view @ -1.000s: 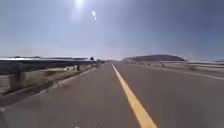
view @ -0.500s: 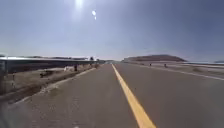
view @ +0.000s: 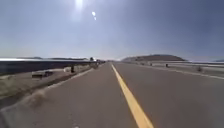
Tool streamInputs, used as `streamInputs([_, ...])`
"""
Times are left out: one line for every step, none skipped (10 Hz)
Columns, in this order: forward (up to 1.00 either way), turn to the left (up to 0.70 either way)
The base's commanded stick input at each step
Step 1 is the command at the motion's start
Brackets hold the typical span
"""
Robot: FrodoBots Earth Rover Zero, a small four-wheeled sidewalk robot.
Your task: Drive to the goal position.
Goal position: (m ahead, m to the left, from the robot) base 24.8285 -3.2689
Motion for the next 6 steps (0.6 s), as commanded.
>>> streamInputs([0.85, 0.0])
streamInputs([0.85, 0.0])
streamInputs([0.85, 0.0])
streamInputs([0.85, 0.0])
streamInputs([0.85, 0.0])
streamInputs([0.85, 0.0])
